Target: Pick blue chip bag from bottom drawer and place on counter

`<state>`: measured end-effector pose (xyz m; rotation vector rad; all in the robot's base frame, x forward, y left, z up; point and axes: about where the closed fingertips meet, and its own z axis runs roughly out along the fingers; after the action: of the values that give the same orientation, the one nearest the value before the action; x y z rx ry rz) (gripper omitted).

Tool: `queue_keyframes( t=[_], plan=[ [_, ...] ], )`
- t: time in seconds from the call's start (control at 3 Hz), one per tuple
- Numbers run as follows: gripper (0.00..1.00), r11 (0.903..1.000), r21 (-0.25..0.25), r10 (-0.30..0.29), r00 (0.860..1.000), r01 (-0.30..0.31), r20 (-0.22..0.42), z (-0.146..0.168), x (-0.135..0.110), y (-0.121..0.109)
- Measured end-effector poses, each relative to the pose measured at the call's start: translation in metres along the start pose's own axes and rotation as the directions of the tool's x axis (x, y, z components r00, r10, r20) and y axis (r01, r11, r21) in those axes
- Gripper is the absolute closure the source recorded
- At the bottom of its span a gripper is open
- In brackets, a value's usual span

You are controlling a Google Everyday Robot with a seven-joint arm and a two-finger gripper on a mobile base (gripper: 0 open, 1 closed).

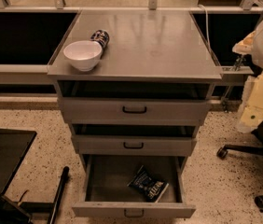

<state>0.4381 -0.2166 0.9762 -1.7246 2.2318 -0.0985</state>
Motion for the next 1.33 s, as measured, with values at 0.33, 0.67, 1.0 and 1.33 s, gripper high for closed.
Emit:
queue_keyframes(
  t=[0.33, 0.67, 1.0, 1.33],
  plan=[
    [0.0, 1.0, 0.0, 0.0, 1.0, 0.0, 0.0, 0.0, 0.0, 0.0],
    [0.0, 0.9999, -0.012, -0.007, 0.999, 0.007, 0.042, 0.004, 0.0, 0.0],
    [0.0, 0.9963, -0.081, -0.015, 0.987, 0.029, 0.162, 0.052, 0.012, 0.014],
    [0.0, 0.9869, -0.153, 0.005, 0.936, 0.052, 0.352, 0.126, 0.016, 0.052]
  ],
)
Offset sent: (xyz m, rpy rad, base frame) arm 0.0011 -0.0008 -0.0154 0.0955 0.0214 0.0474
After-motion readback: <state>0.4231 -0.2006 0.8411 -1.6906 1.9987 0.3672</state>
